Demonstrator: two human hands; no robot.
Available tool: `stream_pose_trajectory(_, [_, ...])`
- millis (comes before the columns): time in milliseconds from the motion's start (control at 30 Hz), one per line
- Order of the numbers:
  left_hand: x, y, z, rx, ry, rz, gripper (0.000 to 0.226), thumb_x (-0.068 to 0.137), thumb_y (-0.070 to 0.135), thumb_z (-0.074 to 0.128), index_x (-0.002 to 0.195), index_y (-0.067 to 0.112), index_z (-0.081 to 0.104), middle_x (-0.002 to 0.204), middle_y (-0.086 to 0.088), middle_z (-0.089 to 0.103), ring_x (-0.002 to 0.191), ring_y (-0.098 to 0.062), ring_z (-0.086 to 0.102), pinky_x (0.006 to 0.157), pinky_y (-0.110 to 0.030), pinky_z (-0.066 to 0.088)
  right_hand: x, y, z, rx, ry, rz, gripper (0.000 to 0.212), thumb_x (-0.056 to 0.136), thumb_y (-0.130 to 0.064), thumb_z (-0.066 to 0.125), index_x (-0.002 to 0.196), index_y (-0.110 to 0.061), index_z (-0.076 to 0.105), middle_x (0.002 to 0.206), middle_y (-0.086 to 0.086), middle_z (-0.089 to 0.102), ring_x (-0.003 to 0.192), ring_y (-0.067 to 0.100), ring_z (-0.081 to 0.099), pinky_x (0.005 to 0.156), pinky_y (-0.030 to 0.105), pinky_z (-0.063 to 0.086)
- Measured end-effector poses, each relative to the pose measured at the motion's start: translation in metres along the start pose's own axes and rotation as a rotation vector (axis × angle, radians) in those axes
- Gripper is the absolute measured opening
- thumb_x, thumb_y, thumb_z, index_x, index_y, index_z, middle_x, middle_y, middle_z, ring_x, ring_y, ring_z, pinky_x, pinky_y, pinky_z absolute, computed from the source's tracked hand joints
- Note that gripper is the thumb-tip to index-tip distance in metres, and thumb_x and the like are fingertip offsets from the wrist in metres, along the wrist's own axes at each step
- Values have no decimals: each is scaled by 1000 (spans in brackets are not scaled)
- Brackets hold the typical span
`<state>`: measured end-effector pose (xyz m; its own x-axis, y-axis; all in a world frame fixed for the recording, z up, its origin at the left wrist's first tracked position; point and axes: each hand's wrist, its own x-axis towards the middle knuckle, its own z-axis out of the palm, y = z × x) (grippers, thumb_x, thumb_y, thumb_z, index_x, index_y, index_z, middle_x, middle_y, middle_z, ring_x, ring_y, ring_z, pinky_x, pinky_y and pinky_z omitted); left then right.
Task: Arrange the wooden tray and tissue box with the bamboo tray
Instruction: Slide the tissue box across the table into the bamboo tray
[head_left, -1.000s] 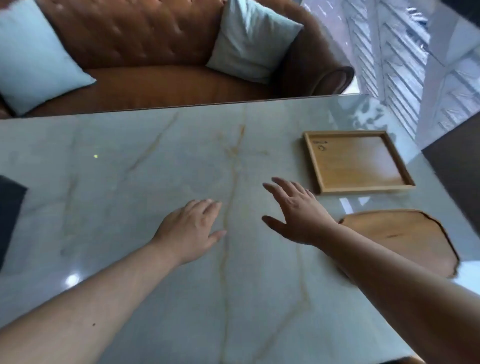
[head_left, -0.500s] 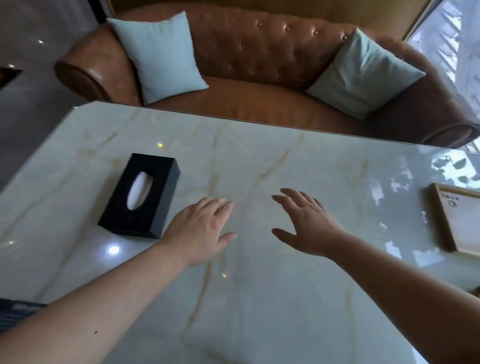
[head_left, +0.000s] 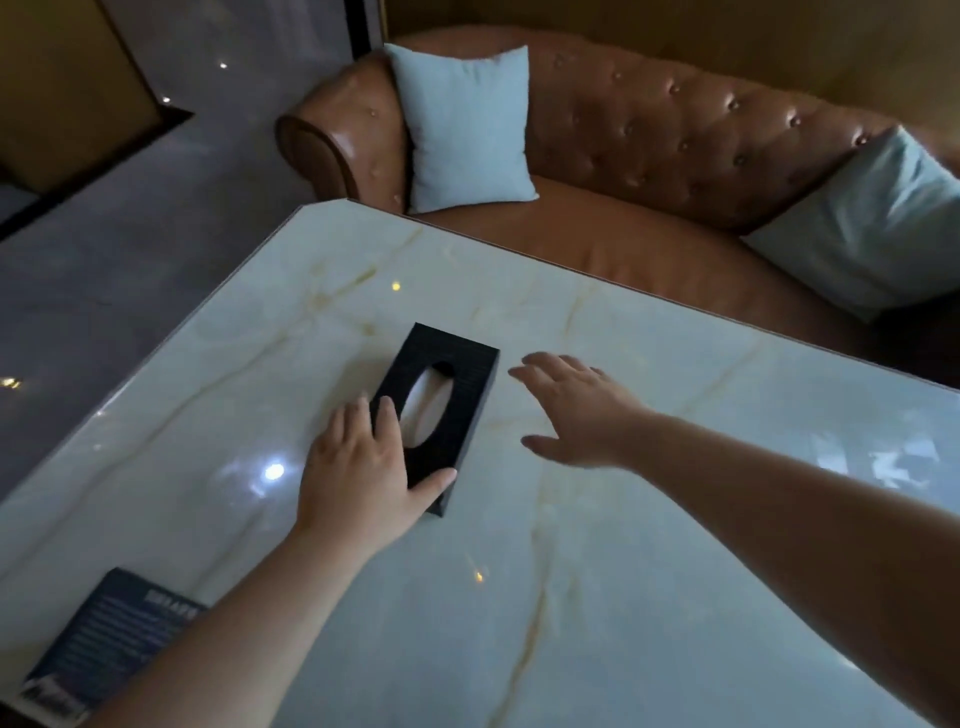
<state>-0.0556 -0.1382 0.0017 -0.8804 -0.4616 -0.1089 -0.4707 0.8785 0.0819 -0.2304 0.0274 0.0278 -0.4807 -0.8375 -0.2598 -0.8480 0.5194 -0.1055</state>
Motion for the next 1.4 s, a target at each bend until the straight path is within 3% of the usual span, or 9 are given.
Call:
stream_pose_trajectory(167, [6,-2,27,-69,-111,-173,126,51,88,33,137,-5,32,139,-28,41,130,-41,37,96,-54,38,80,-13,-7,129,-44,126,62,87,-25,56,143,-12,31,144,8,40,130,30,41,101,40,41])
stream_pose_trajectory(300, [10,4,33,-74,-148,-201,128,49,86,37,136,-7,31,129,-23,48,115,-36,50,90,-46,42,117,-16,6,246,-171,265,44,86,-21,50,128,-10,46,127,12,54,109,32,54,81,37,49])
stream_pose_trajectory(433, [18,-6,34,-75,-138,-122,125,49,82,40,135,-10,33,116,-20,53,102,-35,53,85,-40,45,119,-17,15,392,-129,377,26,84,-23,50,106,-11,56,98,9,62,82,26,56,56,30,41])
stream_pose_trajectory(600, [34,-30,27,0,-193,163,126,55,80,45,144,-3,12,141,-20,35,128,-34,36,108,-39,32,74,-10,25,408,-129,474,26,80,-26,53,101,-10,56,88,7,61,75,24,56,52,29,39])
stream_pose_trajectory(800, [58,-54,7,103,-392,490,123,60,72,56,148,11,-5,159,-10,2,145,-23,4,117,-28,6,1,-16,52,522,-90,547,37,79,-42,64,99,-13,56,96,6,65,86,28,61,67,35,50])
stream_pose_trajectory(967, [69,-62,4,161,-420,559,120,63,71,54,148,14,-8,160,-8,-13,147,-19,-8,117,-28,-1,-12,-17,60,558,-83,523,55,72,-58,66,110,-20,55,110,-1,65,99,21,62,82,39,53])
stream_pose_trajectory(1133, [46,-56,18,202,-320,383,122,64,78,46,146,10,-13,157,-19,-18,146,-29,-14,120,-43,3,6,-17,42,217,-114,167,111,68,-70,63,150,-20,6,158,9,11,145,24,13,114,38,22])
stream_pose_trajectory(1300, [37,-44,32,175,-227,277,127,59,75,55,146,1,-1,155,-31,2,144,-42,1,119,-47,9,39,-18,48,-195,-194,-45,135,59,-73,62,149,-6,-12,158,21,-11,146,34,-11,118,53,6])
stream_pose_trajectory(1400, [38,-45,31,172,-192,283,125,53,73,58,144,-2,19,147,-31,29,138,-44,25,115,-45,20,45,-21,47,-241,-142,-117,130,56,-67,61,149,-2,-3,154,19,13,143,35,9,117,49,15])
